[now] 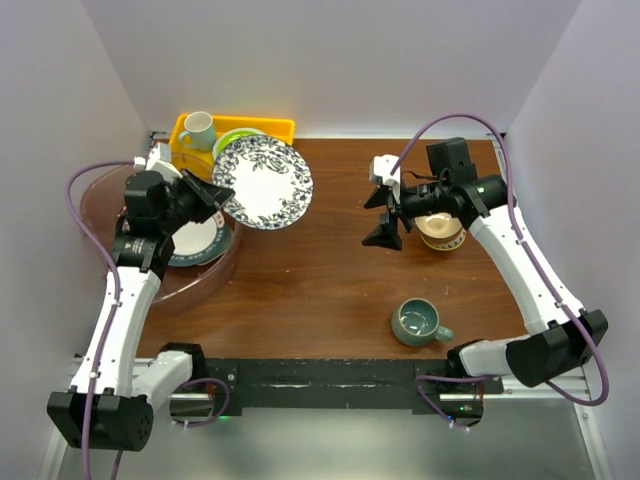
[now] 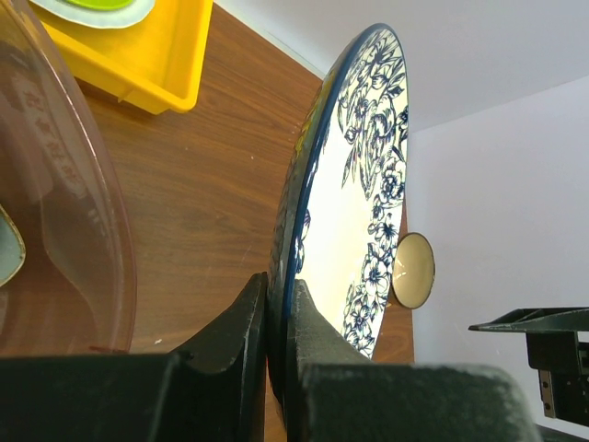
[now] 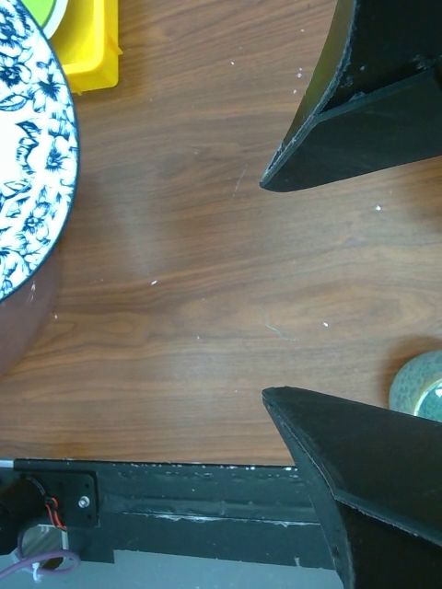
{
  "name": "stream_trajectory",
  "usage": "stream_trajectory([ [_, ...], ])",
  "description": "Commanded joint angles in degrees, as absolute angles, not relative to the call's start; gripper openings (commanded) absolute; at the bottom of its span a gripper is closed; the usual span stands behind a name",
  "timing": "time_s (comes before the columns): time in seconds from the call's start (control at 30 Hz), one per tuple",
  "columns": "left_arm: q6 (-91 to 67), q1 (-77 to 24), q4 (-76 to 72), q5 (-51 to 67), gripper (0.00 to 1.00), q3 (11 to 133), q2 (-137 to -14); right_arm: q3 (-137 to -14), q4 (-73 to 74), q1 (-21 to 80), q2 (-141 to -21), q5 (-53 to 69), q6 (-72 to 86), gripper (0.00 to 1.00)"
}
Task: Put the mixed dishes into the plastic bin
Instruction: Place the plate in the plastic bin.
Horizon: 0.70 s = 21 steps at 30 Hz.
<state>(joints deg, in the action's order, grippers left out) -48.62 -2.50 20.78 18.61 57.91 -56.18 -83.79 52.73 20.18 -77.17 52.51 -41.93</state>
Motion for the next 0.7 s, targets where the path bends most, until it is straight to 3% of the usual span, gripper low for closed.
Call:
stream_trajectory([
  [0.0, -48.7, -1.1, 12.7, 20.0, 0.0, 63.4, -52.6, -83.1, 50.8, 19.9, -75.4, 54.4, -41.1, 0.91],
  [0.2, -47.1, 0.0, 13.6, 19.7, 0.0, 64.3, -52.1, -82.5, 50.4, 19.7, -75.6, 54.3, -40.9, 0.91],
  [0.67, -45.8, 14.3, 12.4, 24.5, 0.0, 61.6, -52.4, -80.4, 48.8, 19.5, -76.2, 53.2, -40.3, 0.91],
])
